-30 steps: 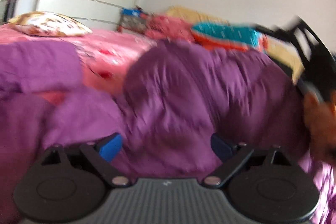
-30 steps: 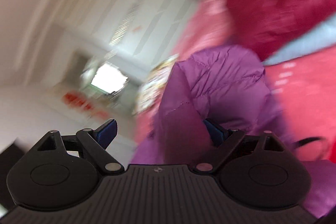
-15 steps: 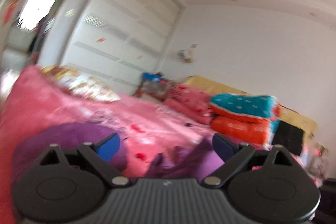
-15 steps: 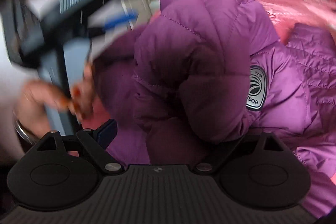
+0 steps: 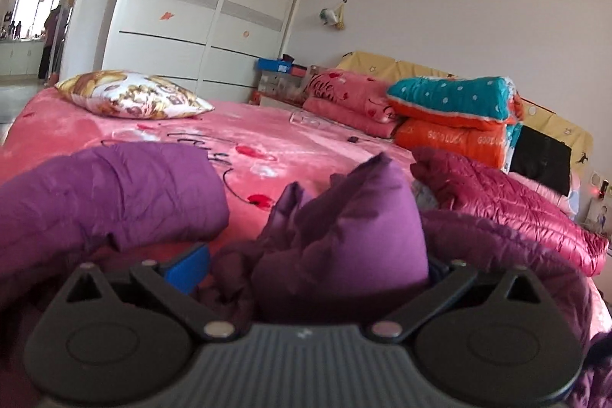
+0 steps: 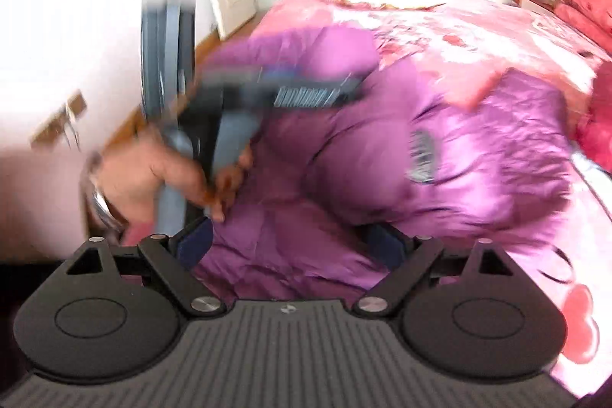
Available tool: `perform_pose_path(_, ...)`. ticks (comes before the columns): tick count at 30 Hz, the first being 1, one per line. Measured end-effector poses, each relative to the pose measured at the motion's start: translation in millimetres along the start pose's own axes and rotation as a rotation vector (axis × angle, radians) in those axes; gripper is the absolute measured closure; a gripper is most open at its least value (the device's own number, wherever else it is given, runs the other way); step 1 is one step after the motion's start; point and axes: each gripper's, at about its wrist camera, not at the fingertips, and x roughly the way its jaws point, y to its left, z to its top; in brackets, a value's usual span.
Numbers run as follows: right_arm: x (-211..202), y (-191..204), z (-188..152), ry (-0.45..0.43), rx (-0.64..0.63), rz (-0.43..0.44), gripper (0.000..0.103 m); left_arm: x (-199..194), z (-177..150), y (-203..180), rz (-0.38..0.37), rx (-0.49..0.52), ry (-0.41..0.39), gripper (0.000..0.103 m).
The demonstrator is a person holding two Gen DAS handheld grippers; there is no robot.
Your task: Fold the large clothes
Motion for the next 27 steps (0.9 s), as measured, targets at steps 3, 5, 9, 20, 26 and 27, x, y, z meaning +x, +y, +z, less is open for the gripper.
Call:
perform_pose_path(3,-37,-34,8,-0.069,0.121,-0.016,0.0,1,-5,3,0.005,-0.009,0.003,0.0)
perform_pose_path(5,-48,-65,14,-0.123,0.225,-0.039,0.0,1,-6,5,0.006,-0.014,0.001,0.0)
perform_pose_path(9,-21,-129,15,-0.235,0.468,-0.071,0.0,3,-9,9,0.003,-0.024,-0.002,0.0)
perform_pose_path(20,70,-254,-38,-0.344,0.946,0.016,0.005,3,-13,8,-0.019,-0.022,-0.008,0.0)
perform_pose_path(26,97,-267,-27,-0.391,0.99,0.084,0.005,3,-15,8,-0.026,-0.016,-0.011,0.0)
perform_pose_path(27,97,-277,-20,-0.402,0.991,0.08,0.005,4,-16,8,-0.027,-0.016,-0.01,0.0)
